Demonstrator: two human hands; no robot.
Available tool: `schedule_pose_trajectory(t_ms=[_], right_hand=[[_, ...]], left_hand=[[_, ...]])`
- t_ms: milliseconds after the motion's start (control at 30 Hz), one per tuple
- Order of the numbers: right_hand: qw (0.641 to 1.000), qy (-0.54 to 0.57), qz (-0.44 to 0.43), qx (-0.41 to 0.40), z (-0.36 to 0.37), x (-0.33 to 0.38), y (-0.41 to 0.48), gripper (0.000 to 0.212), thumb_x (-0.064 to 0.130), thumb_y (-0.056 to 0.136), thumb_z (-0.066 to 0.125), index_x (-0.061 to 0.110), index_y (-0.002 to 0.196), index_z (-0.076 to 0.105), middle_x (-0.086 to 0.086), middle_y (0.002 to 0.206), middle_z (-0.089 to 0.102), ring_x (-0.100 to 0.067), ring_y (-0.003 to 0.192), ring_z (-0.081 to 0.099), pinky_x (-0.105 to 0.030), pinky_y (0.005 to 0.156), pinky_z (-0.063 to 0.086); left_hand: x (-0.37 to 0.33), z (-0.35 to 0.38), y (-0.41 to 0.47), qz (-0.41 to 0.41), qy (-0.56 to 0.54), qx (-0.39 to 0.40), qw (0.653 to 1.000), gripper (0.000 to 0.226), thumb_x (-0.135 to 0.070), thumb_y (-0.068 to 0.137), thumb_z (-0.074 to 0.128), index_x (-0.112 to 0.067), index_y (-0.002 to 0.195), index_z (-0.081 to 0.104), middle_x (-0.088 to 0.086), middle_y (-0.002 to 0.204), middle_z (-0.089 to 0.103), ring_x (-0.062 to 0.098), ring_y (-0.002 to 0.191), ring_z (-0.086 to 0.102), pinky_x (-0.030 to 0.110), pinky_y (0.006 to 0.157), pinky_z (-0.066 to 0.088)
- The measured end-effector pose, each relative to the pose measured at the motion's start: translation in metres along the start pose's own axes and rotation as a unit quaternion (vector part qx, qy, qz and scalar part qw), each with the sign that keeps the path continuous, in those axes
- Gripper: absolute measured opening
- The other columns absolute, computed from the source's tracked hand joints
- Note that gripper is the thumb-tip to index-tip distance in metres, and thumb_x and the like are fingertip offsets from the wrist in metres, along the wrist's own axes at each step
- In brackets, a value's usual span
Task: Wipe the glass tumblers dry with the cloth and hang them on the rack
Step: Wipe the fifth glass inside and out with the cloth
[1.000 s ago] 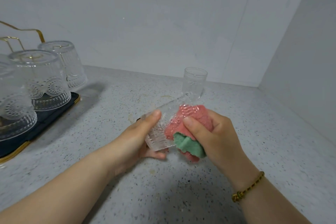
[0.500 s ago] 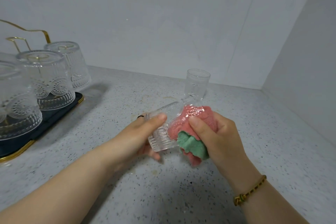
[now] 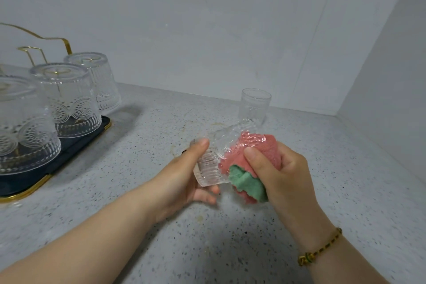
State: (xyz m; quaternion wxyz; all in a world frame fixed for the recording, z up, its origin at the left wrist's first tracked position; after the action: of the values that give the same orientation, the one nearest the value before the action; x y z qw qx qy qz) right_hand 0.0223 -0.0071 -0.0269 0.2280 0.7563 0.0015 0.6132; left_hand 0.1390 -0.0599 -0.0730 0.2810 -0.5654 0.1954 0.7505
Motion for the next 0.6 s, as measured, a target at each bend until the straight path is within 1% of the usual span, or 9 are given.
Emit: schedule_pose_trajectory(t_ms=[67,100,167,233,300,367,467,533,600], right_hand=[[1.000,0.021,0.009,0.008,0.001,-0.002,0.000,0.019,0.021,0.075,0.062,0.012,0.060,0.057,0.009,0.044,0.056,-0.001,0.039,0.052,-0.013,0.038,0.042],[0.998,0.056,0.027,0.008,0.001,-0.005,0.001,0.019,0.025,0.074,0.061,0.011,0.063,0.059,0.007,0.046,0.059,-0.003,0.041,0.055,-0.014,0.039,0.044],[0.991,0.114,0.064,-0.005,-0.002,-0.013,0.004,0.029,0.037,0.066,0.059,0.009,0.070,0.064,0.000,0.057,0.066,-0.011,0.053,0.064,-0.020,0.048,0.052],[0.987,0.139,0.077,-0.023,-0.006,-0.016,0.006,0.038,0.041,0.060,0.060,0.006,0.075,0.064,-0.006,0.068,0.068,-0.018,0.062,0.066,-0.025,0.057,0.056],[0.988,0.135,0.059,-0.035,-0.008,-0.010,0.005,0.032,0.039,0.061,0.059,0.008,0.069,0.062,-0.001,0.061,0.065,-0.014,0.056,0.064,-0.024,0.052,0.055],[0.993,0.105,0.028,-0.036,-0.007,0.000,0.000,0.019,0.030,0.068,0.061,0.012,0.062,0.059,0.004,0.047,0.061,-0.007,0.042,0.057,-0.019,0.039,0.048],[1.000,0.005,-0.021,-0.005,0.002,0.008,-0.006,0.016,0.015,0.076,0.063,0.017,0.061,0.058,0.010,0.045,0.059,0.000,0.034,0.052,-0.013,0.032,0.040],[1.000,-0.015,-0.016,0.003,0.005,0.006,-0.007,0.016,0.018,0.077,0.062,0.016,0.062,0.058,0.010,0.043,0.058,0.000,0.033,0.051,-0.014,0.031,0.039],[0.999,0.025,0.024,0.001,0.004,-0.002,-0.004,0.017,0.023,0.077,0.062,0.012,0.064,0.058,0.006,0.043,0.059,-0.005,0.035,0.053,-0.017,0.034,0.044]], left_hand=[[-0.010,-0.004,-0.003,0.047,0.043,-0.047,0.997,0.054,-0.048,0.063,0.050,-0.022,0.110,0.048,0.006,0.081,0.060,0.013,0.055,0.060,0.024,0.054,0.056],[-0.015,-0.009,-0.004,0.087,0.112,-0.069,0.988,0.051,-0.047,0.062,0.055,-0.034,0.109,0.044,0.000,0.090,0.060,0.010,0.061,0.063,0.021,0.057,0.055],[-0.024,-0.009,-0.011,0.173,0.271,-0.077,0.944,0.060,-0.049,0.060,0.074,-0.053,0.106,0.036,-0.015,0.106,0.054,0.001,0.079,0.064,0.015,0.067,0.052],[-0.027,-0.006,-0.016,0.221,0.347,-0.081,0.908,0.068,-0.054,0.055,0.075,-0.067,0.104,0.030,-0.027,0.115,0.046,-0.001,0.095,0.059,0.013,0.081,0.048],[-0.023,-0.009,-0.013,0.218,0.300,-0.088,0.924,0.073,-0.057,0.053,0.076,-0.065,0.110,0.029,-0.026,0.119,0.044,0.000,0.097,0.060,0.016,0.085,0.049],[-0.014,-0.010,-0.005,0.150,0.176,-0.082,0.969,0.072,-0.060,0.053,0.070,-0.050,0.116,0.036,-0.013,0.122,0.050,0.001,0.092,0.064,0.023,0.083,0.054],[0.002,-0.005,0.002,0.016,0.030,-0.025,0.999,0.064,-0.059,0.063,0.053,-0.014,0.109,0.058,0.009,0.098,0.070,0.019,0.079,0.067,0.033,0.072,0.058],[0.002,-0.008,0.001,0.027,0.058,-0.046,0.997,0.056,-0.057,0.068,0.054,-0.014,0.103,0.061,0.007,0.089,0.071,0.016,0.072,0.066,0.026,0.067,0.057],[-0.012,-0.015,-0.003,0.120,0.181,-0.117,0.969,0.048,-0.059,0.060,0.059,-0.035,0.101,0.051,-0.011,0.097,0.061,-0.002,0.075,0.061,0.007,0.065,0.049]])
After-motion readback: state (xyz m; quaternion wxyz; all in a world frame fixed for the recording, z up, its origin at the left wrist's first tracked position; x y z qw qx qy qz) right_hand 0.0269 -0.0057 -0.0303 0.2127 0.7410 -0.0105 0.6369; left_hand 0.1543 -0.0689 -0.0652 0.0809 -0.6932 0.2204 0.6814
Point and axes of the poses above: each hand's wrist, its own y-axis towards the middle knuckle, its own z-axis out of the palm, x = y × z, the point moved 6 cm from there along y, towards the middle knuckle
